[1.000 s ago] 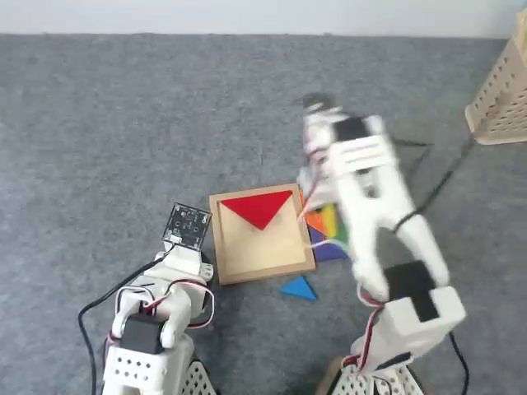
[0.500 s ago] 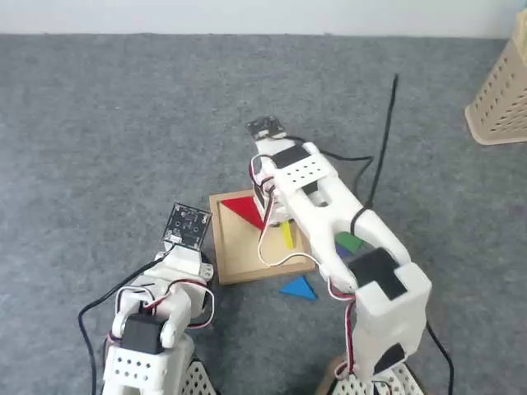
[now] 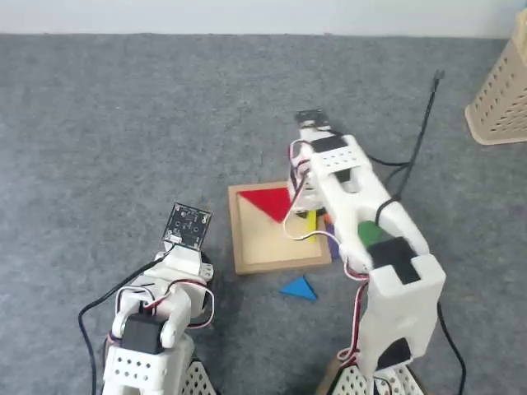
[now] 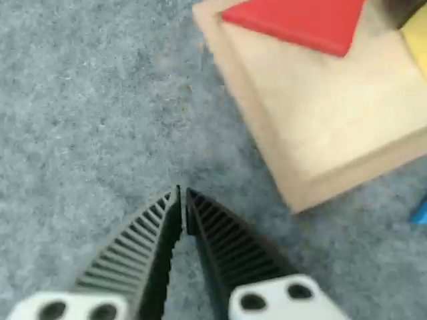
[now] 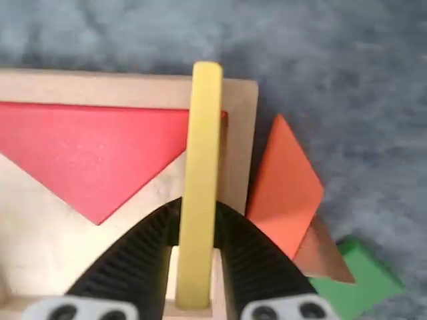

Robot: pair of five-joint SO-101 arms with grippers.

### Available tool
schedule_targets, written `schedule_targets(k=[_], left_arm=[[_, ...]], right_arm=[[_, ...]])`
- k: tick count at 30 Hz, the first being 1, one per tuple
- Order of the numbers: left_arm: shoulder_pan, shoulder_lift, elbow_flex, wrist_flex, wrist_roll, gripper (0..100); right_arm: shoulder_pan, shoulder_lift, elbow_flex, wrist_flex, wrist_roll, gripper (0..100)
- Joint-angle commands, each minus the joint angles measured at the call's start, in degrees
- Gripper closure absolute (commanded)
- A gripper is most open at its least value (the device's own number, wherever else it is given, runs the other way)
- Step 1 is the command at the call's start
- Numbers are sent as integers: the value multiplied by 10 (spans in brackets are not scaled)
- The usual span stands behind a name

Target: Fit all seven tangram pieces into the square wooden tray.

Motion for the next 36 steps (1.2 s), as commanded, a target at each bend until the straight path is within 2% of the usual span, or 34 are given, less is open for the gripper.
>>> schedule_targets(k=[1, 4, 8, 11, 14, 17, 20, 23, 28, 36], left_arm=[[-2, -11, -10, 4, 4, 988], [-2, -11, -10, 4, 4, 988], [-2, -11, -10, 4, 4, 988], [-2, -11, -10, 4, 4, 988], [-2, -11, -10, 4, 4, 988], [-2, -11, -10, 4, 4, 988], [-2, -11, -10, 4, 4, 988], [-2, -11, -10, 4, 4, 988], [-2, -11, -10, 4, 4, 988], [-2, -11, -10, 4, 4, 988]], right_arm=[[44, -3, 0, -8, -2, 991], [55, -11, -4, -4, -1, 991], [35, -79, -9, 22, -2, 991], [1, -144, -10, 45, 0, 992], [-65, -159, 3, 43, 33, 992], [-126, -135, 9, 26, 27, 992], [-157, -99, 7, -4, 7, 992], [-169, -63, -22, -7, -18, 992], [-193, -13, -91, 43, -62, 991], [-188, 36, -120, 29, -123, 991]])
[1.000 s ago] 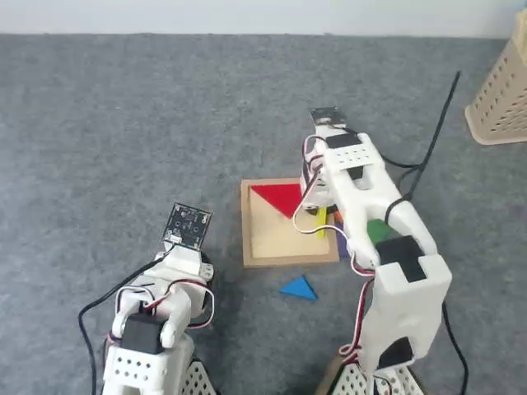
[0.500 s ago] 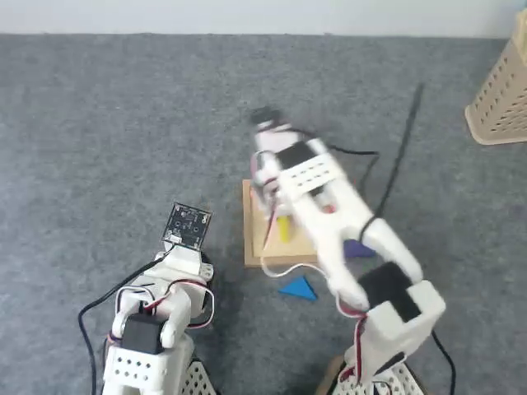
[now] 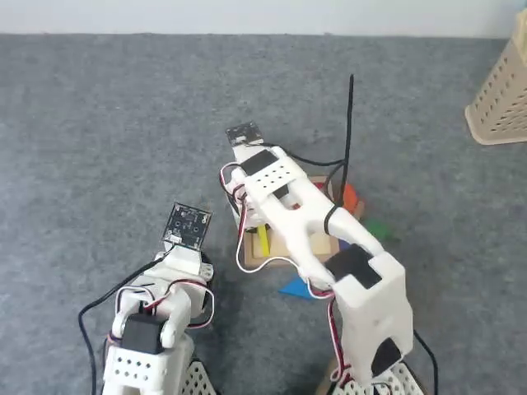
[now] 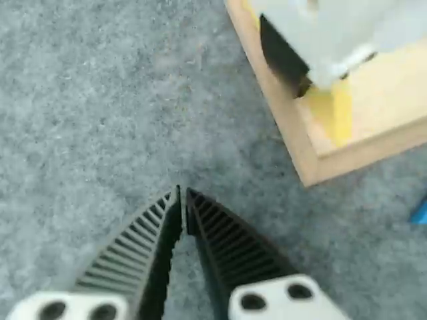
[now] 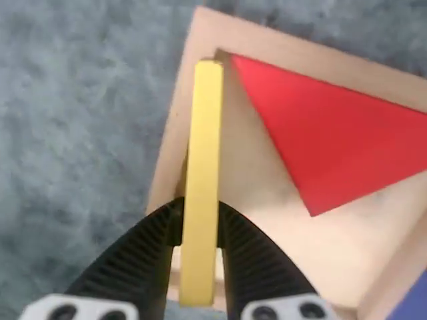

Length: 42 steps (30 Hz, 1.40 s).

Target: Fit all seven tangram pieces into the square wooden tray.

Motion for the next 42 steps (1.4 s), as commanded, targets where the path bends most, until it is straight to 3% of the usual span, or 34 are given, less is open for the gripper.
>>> schedule_targets(k=[1, 5, 12, 20, 25, 31, 37, 42], left_arm=[[-2, -11, -10, 4, 4, 988], [-2, -11, -10, 4, 4, 988], [-2, -11, -10, 4, 4, 988], [-2, -11, -10, 4, 4, 988], [-2, -11, -10, 4, 4, 988], [-2, -11, -10, 4, 4, 988], [-2, -11, -10, 4, 4, 988], [-2, -11, -10, 4, 4, 988]], right_arm=[[4, -7, -33, -4, -34, 989], [4, -7, -33, -3, -34, 959], [-3, -11, -40, 17, -22, 741], [17, -66, -77, 83, 39, 734], [17, -84, -76, 105, 47, 739], [22, -86, -76, 101, 47, 891], [92, -87, -76, 80, 99, 991], [157, -151, -13, 51, 116, 992]])
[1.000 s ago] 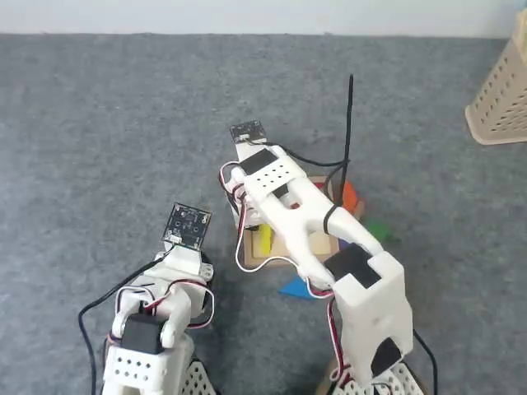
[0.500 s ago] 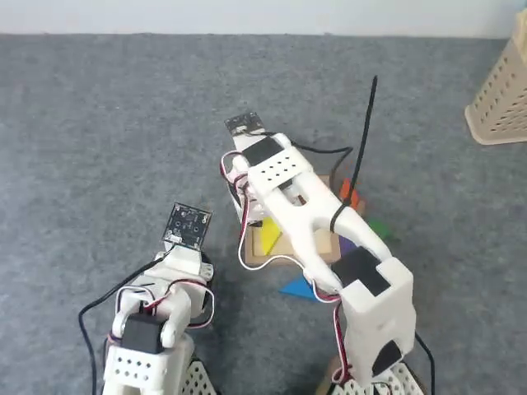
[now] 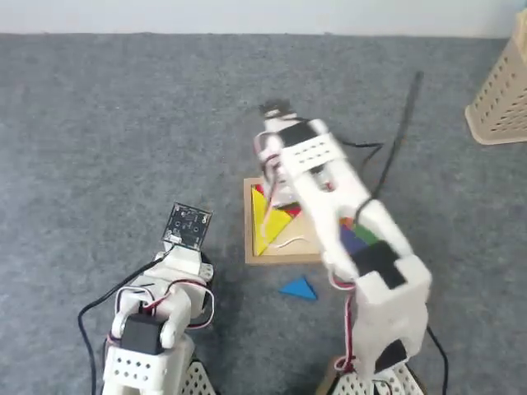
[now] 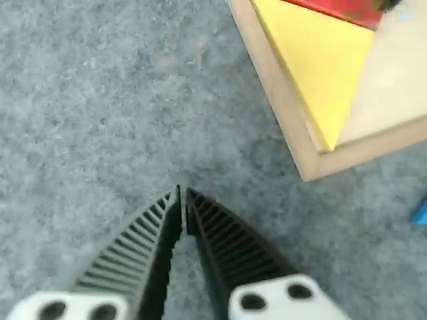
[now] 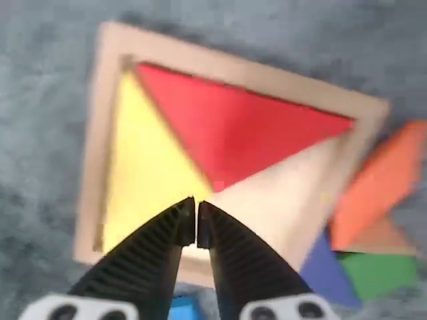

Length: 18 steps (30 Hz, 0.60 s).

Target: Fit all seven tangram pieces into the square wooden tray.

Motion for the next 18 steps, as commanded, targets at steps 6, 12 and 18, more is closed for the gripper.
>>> schedule_targets(k=[6, 12, 18], left_arm=[[-2, -11, -10, 4, 4, 988], [-2, -11, -10, 4, 4, 988], [-2, -11, -10, 4, 4, 988]], right_arm=[[106, -230, 188, -95, 58, 992], [158, -265, 244, -81, 104, 937], [158, -190, 241, -116, 104, 811]])
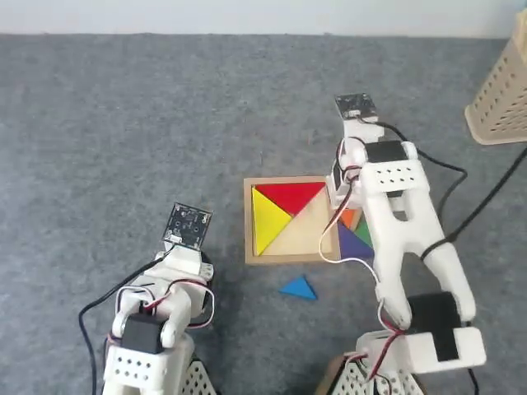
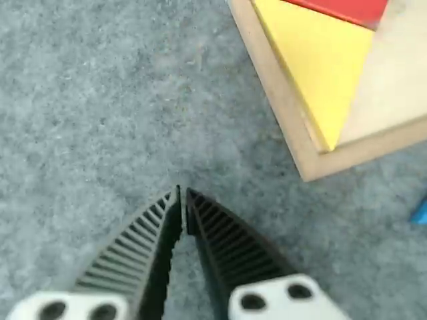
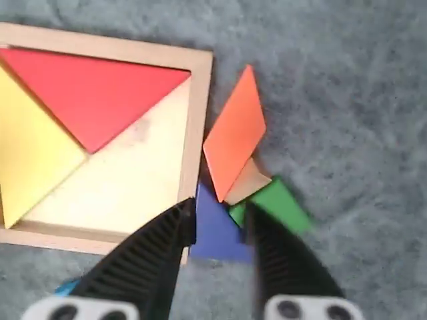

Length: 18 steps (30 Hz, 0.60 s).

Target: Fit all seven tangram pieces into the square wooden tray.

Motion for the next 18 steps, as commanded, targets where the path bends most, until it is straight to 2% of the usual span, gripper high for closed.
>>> schedule_targets(k=[1, 7, 15, 18], left_arm=[[-2, -11, -10, 4, 4, 988], [-2, -11, -10, 4, 4, 988], [-2, -11, -10, 4, 4, 988], [-2, -11, -10, 4, 4, 988]], right_arm=[[10, 32, -18, -40, 6, 811], [23, 95, -40, -58, 10, 811], [116, 107, -68, -54, 9, 812], [116, 112, -68, -54, 10, 871]])
